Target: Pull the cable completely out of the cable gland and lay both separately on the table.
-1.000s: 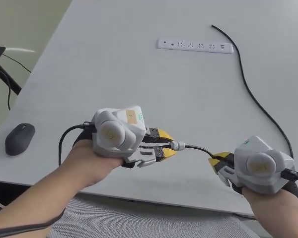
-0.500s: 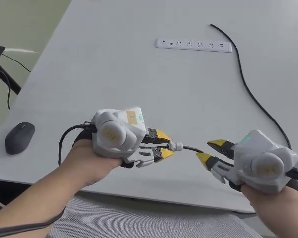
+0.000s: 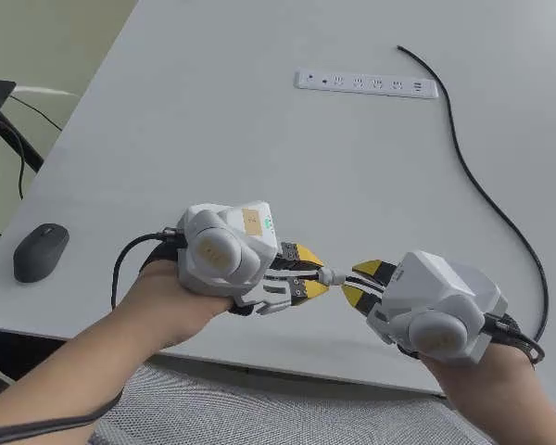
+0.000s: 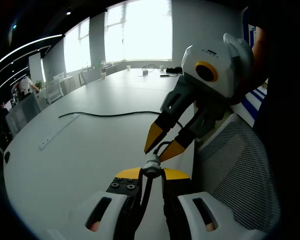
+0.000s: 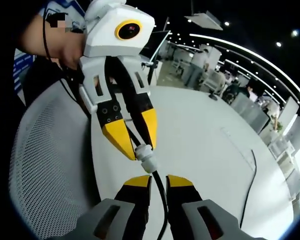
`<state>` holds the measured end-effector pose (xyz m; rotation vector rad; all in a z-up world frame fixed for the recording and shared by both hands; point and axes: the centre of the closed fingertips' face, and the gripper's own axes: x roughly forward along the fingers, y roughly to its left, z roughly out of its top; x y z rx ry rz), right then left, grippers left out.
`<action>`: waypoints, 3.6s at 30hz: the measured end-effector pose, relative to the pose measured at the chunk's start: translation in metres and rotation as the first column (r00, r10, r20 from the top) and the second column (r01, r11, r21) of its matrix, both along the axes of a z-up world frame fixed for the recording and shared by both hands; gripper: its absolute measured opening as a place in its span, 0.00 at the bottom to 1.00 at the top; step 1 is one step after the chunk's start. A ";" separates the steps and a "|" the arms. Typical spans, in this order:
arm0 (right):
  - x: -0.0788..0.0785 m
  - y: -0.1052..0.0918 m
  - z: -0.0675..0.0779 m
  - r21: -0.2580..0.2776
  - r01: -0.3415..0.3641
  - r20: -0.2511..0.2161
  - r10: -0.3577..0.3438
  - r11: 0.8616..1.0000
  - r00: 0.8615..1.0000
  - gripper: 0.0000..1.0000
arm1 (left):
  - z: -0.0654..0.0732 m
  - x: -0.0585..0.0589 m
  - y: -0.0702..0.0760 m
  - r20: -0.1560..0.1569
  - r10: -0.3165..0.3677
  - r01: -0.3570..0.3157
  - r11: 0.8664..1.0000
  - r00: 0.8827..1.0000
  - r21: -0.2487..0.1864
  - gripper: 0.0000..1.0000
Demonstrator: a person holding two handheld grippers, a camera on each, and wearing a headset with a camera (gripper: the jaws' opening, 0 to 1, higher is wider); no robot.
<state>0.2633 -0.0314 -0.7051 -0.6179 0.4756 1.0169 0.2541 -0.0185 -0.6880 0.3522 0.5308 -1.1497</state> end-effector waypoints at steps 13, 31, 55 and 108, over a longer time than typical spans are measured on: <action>0.000 0.001 0.001 0.014 0.008 -0.007 -0.008 1.000 1.000 0.01 | 0.001 0.001 0.000 0.008 0.001 -0.001 1.000 1.000 -0.007 0.15; 0.012 -0.012 -0.005 0.049 0.123 -0.090 -0.118 0.991 0.989 0.00 | 0.007 0.006 0.004 0.020 0.012 -0.011 0.999 1.000 -0.037 0.15; 0.023 -0.049 -0.037 0.090 0.415 -0.332 -0.366 0.905 0.869 0.00 | 0.013 0.010 0.012 0.034 0.034 -0.032 0.998 0.999 -0.052 0.15; 0.011 -0.016 0.008 0.084 0.143 -0.046 -0.140 0.986 0.989 0.15 | 0.014 0.014 0.011 0.069 0.002 0.000 1.000 0.998 -0.020 0.15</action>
